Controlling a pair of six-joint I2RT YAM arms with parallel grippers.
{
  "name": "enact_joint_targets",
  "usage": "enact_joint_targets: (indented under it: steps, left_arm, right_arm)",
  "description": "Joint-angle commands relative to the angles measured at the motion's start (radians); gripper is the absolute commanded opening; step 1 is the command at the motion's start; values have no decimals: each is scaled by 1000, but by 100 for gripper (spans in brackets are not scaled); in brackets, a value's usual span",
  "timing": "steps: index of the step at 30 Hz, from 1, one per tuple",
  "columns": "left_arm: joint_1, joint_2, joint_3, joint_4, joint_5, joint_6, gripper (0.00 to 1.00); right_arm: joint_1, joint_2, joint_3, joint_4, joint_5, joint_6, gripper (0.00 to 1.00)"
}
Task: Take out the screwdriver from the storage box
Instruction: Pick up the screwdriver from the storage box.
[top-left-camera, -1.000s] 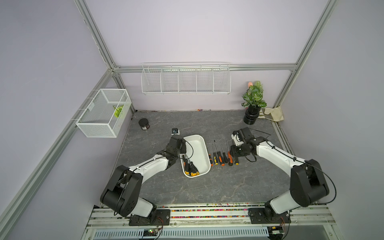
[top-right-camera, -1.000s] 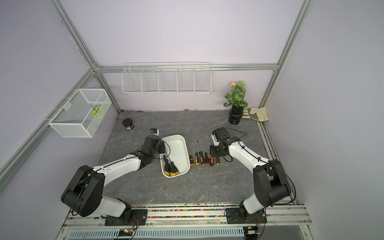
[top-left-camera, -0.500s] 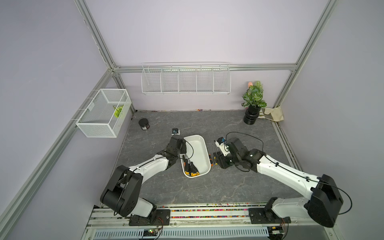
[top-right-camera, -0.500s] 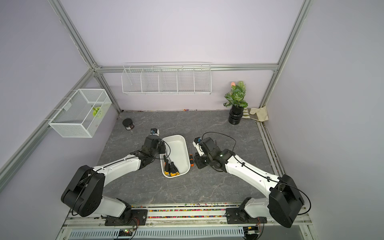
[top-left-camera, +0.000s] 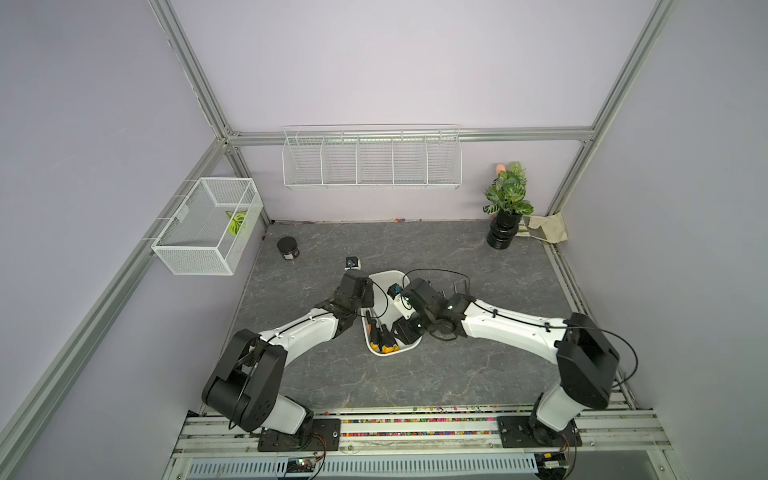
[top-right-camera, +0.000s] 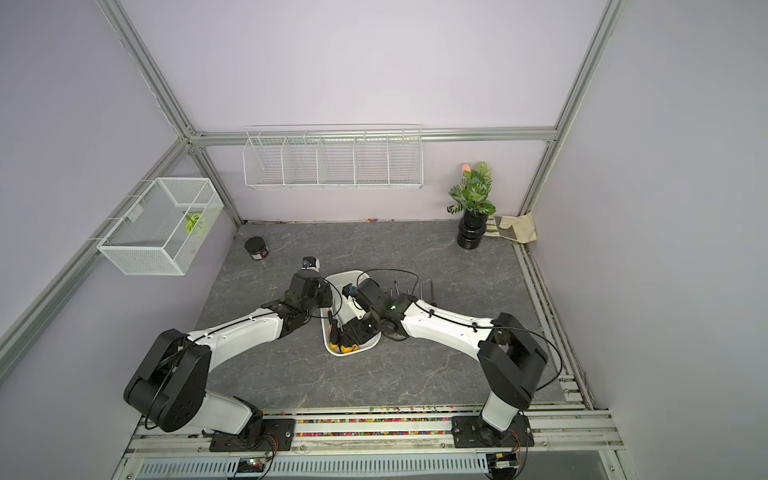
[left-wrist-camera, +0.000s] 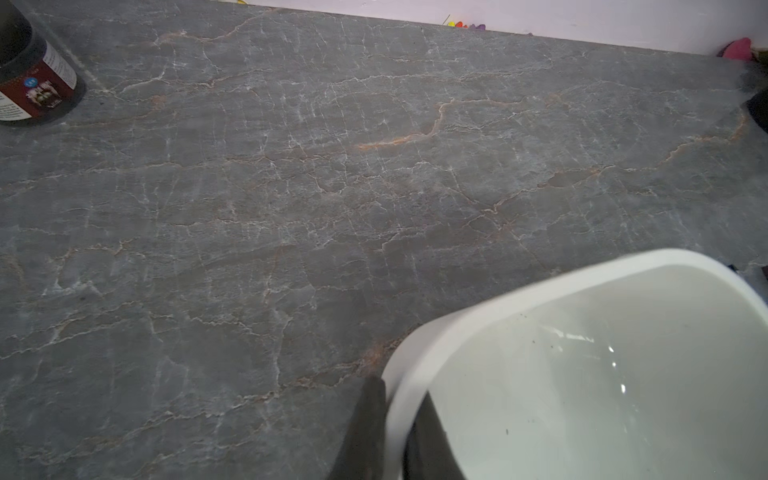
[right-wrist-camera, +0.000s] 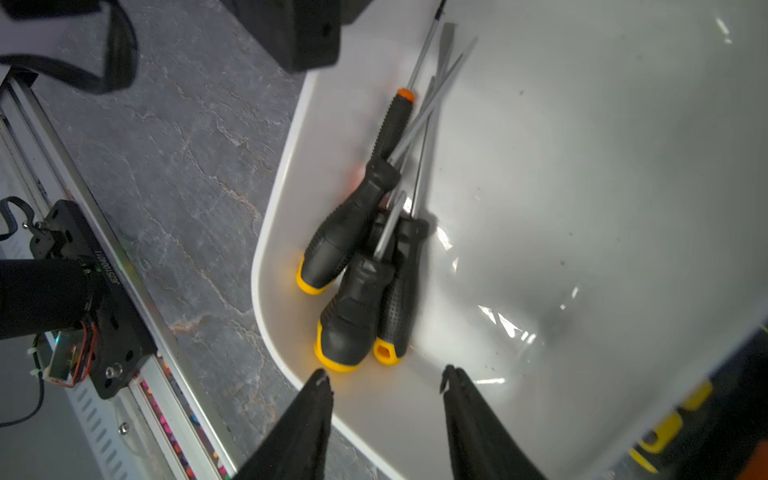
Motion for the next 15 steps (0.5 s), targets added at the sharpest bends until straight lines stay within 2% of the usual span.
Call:
enact_joint_targets:
  steps: [1, 8, 15]
  left_arm:
    - [-7, 13, 20, -12, -6, -2, 0]
    - [-7, 13, 16, -6, -6, -2, 0]
    - [-8, 7, 12, -5, -8, 0, 0]
  right_arm:
    - [8, 77, 56, -91, -14, -1, 51]
    - [12, 150, 89, -102, -11, 11, 51]
    - [12, 208, 150, -89, -72, 13, 51]
